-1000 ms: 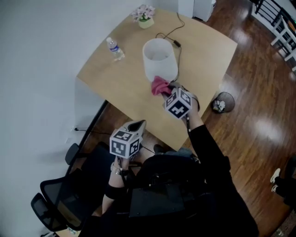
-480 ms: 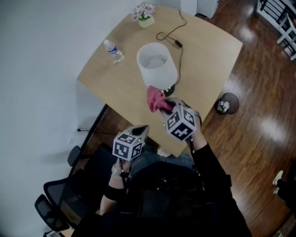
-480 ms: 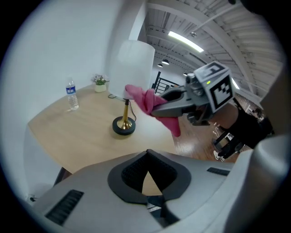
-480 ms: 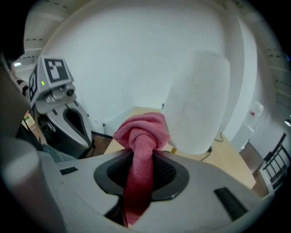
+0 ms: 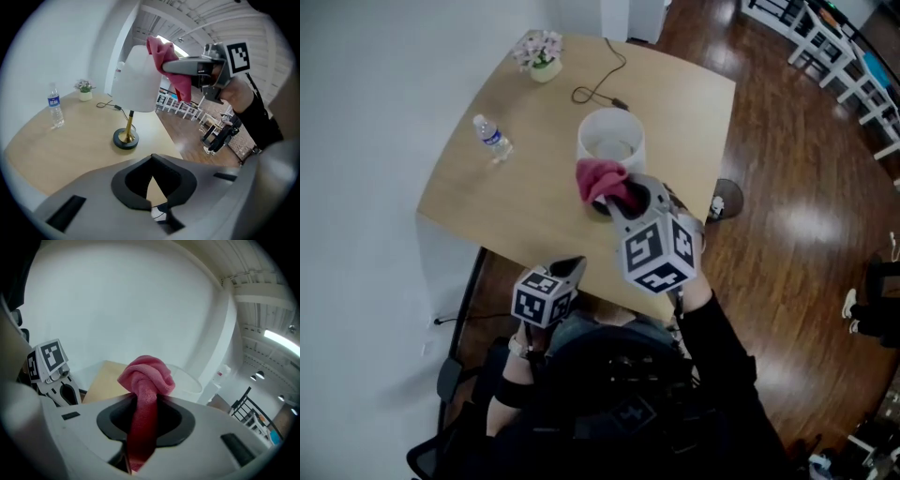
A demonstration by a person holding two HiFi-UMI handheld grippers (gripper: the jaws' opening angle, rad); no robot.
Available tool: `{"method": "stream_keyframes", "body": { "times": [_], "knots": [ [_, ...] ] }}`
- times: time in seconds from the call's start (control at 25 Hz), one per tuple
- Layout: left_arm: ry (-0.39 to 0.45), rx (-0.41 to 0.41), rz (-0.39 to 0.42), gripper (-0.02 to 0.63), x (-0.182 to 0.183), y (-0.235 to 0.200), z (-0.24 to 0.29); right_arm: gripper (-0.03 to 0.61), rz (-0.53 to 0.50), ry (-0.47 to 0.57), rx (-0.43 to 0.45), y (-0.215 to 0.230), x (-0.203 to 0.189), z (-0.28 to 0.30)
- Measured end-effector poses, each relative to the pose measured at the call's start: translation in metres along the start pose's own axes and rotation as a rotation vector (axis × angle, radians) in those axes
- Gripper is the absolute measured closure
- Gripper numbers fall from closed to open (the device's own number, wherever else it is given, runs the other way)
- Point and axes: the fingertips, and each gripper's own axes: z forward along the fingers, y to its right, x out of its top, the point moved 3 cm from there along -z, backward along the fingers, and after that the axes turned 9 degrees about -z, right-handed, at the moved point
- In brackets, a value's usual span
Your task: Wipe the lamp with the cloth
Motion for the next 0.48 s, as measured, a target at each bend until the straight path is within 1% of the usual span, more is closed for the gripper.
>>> {"method": "stream_keyframes", "body": {
  "times": [0.12,0.24,0.32,0.48],
  "knots": [
    [-0.018,-0.067,0.048,0.618,0.003,-0.019,-0.013,0.474,0.040,-0.087,-0.076,-0.002,-0.002,0.009],
    [-0.044,-0.101,0.080,0.618,-0.001,-0.042,-0.025,0.474,0.092,-0.159,-0.114,-0.010,-0.009,0.024],
    [-0.067,-0.125,0.094,0.618,-0.008,-0.050,-0.032,0.474,0.115,-0.195,-0.123,-0.019,-0.015,0.031],
    [-0.094,-0.148,0.097,0.618,-0.017,-0.067,-0.039,0.474,0.150,-0.257,-0.104,-0.042,-0.029,0.050]
  ]
}}
